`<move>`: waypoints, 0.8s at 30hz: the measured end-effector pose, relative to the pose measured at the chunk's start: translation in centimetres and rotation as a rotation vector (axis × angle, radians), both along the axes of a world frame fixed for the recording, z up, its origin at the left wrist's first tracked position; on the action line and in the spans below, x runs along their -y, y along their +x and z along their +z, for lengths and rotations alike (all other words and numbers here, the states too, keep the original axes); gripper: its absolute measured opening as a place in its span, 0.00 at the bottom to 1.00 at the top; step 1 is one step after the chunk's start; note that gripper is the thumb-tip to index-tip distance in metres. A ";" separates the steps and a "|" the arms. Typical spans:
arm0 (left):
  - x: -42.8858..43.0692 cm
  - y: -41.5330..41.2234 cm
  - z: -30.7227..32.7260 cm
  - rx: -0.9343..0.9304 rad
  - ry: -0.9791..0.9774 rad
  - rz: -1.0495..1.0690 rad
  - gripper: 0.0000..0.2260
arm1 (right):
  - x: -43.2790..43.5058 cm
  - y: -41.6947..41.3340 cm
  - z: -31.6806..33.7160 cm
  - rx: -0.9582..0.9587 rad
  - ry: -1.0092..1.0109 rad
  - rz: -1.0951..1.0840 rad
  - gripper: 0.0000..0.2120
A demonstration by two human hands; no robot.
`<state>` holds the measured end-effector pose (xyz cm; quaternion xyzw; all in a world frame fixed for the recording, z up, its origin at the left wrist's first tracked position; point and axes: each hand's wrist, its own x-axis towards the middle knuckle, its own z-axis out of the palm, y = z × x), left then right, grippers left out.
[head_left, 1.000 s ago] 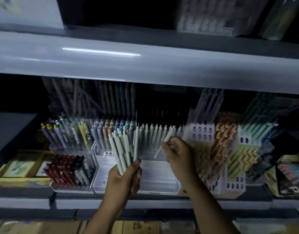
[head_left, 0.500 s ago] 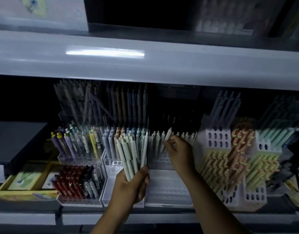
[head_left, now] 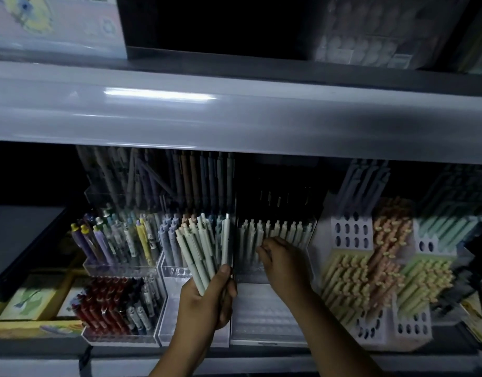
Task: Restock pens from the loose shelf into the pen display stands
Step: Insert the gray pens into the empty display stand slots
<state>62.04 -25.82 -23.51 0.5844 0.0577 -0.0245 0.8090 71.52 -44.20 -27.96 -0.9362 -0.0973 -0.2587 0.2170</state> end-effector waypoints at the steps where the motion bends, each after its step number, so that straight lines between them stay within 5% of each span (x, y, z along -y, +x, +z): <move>1: -0.1 0.1 0.0 0.002 0.011 -0.004 0.20 | -0.1 0.1 -0.2 -0.018 0.026 -0.003 0.11; 11: -0.2 0.2 -0.8 0.031 0.071 -0.052 0.20 | -0.5 0.0 -1.7 -0.045 0.120 -0.055 0.19; 18: -0.5 -0.1 -1.1 0.024 0.076 -0.060 0.18 | -0.6 -0.6 -1.6 -0.156 0.235 -0.061 0.11; 24: -0.9 -0.1 -0.8 0.032 0.079 -0.049 0.16 | -2.8 -3.6 2.1 -0.269 0.695 0.042 0.03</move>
